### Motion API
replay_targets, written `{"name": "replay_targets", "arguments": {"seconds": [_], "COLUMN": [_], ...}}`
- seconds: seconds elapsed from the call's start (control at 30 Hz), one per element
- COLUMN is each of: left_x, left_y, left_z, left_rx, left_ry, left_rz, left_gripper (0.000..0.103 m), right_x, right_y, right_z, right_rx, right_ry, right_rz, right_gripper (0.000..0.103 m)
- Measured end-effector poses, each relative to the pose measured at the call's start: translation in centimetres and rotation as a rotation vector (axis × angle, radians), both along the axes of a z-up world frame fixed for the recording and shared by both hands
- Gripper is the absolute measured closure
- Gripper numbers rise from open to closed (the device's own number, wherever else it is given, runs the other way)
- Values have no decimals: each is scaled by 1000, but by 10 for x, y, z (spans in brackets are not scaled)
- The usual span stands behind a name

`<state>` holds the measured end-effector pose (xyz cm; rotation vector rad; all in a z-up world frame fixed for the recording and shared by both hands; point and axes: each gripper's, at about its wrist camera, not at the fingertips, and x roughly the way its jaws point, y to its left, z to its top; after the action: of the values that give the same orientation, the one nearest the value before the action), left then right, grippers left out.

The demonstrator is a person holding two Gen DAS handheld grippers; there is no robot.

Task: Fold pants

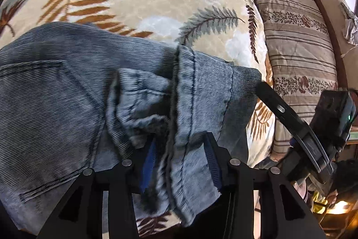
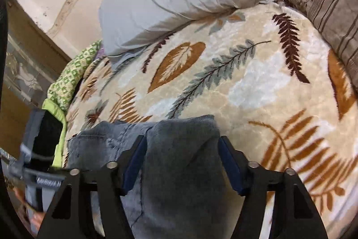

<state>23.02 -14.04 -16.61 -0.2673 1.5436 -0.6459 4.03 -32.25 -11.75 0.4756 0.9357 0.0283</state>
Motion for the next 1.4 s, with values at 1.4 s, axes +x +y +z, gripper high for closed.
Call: {"name": "replay_targets", "arguments": {"seconds": [1.4], "left_x": [-29], "left_y": [-12], "left_z": [23], "left_rx": [133], "left_ry": [-177], "left_rz": [60], "left_gripper": [83], "right_x": [-25], "right_y": [-9], "right_z": [-15], "right_rx": [-36], "right_ry": [-11], "right_rz": [16], "right_gripper": [70]}}
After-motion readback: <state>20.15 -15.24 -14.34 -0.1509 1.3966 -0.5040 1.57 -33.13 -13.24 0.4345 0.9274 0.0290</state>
